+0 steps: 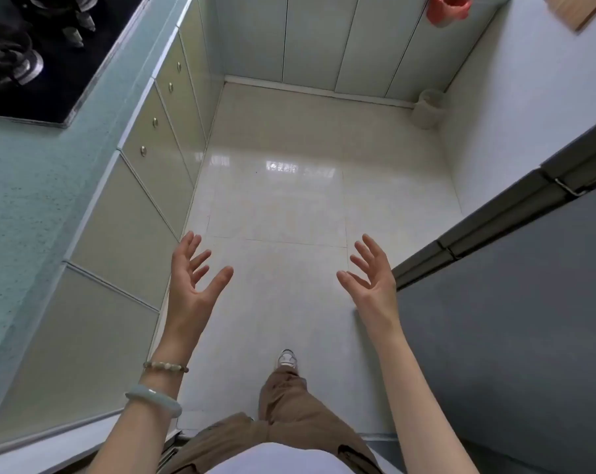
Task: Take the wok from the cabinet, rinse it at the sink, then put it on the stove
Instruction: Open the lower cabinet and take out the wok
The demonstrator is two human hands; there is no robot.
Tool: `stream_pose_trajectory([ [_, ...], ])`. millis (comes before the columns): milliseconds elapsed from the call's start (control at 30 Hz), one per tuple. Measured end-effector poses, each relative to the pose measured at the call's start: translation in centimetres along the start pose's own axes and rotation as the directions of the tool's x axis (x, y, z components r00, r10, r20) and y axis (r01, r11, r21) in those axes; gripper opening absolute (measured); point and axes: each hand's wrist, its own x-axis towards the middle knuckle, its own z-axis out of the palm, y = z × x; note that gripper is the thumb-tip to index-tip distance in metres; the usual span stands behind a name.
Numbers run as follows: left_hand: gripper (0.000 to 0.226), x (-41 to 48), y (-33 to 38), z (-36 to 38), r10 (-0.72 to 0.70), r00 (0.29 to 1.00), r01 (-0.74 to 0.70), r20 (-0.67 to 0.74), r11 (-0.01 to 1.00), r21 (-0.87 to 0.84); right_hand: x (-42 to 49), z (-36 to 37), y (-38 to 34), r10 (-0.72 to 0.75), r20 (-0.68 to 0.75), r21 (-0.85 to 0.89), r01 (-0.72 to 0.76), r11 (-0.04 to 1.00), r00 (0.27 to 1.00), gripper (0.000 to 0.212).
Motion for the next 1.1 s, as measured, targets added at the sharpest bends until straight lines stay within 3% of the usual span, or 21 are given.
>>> stream_pose_trajectory([
  [433, 0.076, 10.5, -0.2, 6.6, -0.040, 0.999, 0.040, -0.026, 0.999, 0.015, 13.3, -1.3, -0.4, 0.031, 0.094, -0.058, -0.026, 0.998, 0.995, 0.069],
  [1100, 0.068, 32.0, 1.3, 7.4, -0.016, 0.994, 0.016, -0.110, 1.000, 0.003, 35.9, 8.5, -6.2, -0.036, 0.200, -0.030, 0.043, 0.999, 0.979, 0.066],
])
